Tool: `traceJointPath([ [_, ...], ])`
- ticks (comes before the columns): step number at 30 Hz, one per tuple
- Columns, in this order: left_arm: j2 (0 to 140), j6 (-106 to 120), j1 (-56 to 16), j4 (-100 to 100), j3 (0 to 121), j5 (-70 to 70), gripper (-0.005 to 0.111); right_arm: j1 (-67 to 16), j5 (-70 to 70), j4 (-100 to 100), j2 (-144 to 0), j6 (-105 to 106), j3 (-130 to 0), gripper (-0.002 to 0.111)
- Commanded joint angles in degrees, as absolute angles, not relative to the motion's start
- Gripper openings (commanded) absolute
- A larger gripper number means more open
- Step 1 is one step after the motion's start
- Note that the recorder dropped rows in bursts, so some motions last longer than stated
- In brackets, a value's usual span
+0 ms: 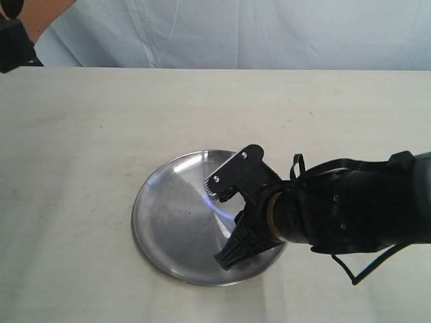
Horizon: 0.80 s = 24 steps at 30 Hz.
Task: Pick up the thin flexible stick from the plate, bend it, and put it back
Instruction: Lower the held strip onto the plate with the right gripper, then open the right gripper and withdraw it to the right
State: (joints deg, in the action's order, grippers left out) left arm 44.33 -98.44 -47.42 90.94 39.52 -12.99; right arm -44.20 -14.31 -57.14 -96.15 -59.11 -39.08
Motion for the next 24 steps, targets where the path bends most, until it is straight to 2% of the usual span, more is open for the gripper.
traceJointPath([
  [1,43.9,-98.38,-47.53,89.66,39.18,-13.18,0.053,-43.94,-16.78,-57.79,-96.25,-59.2,-41.76,0.056],
  [3,43.9,-98.38,-47.53,89.48,39.18,-13.18,0.053,-43.94,-18.6,-57.17,-96.25,-59.2,-42.8,0.066],
  [5,43.9,-98.38,-47.53,89.48,39.18,-13.18,0.053,-44.04,-22.03,-55.57,-96.12,-59.2,-43.78,0.065],
  [7,43.9,-98.38,-47.53,89.51,39.1,-13.72,0.053,-44.04,-27.47,-53.27,-95.25,-59.2,-44.36,0.06],
  [9,43.9,-98.38,-47.53,89.51,39.1,-14.91,0.053,-44.04,-31.92,-52.72,-93.64,-58.8,-44.46,0.05],
  [15,43.9,-98.38,-47.53,89.51,39.1,-16.94,0.053,-44.04,-39.74,-46.0,-83.89,-53.44,-44.34,0.003],
  [16,43.9,-98.38,-47.53,89.51,39.1,-16.94,0.053,-44.04,-39.99,-44.25,-81.55,-52.59,-44.34,-0.001],
  [24,43.9,-98.38,-47.53,89.51,39.1,-16.72,0.053,-44.04,-41.68,-36.79,-65.47,-50.89,-44.34,-0.001],
])
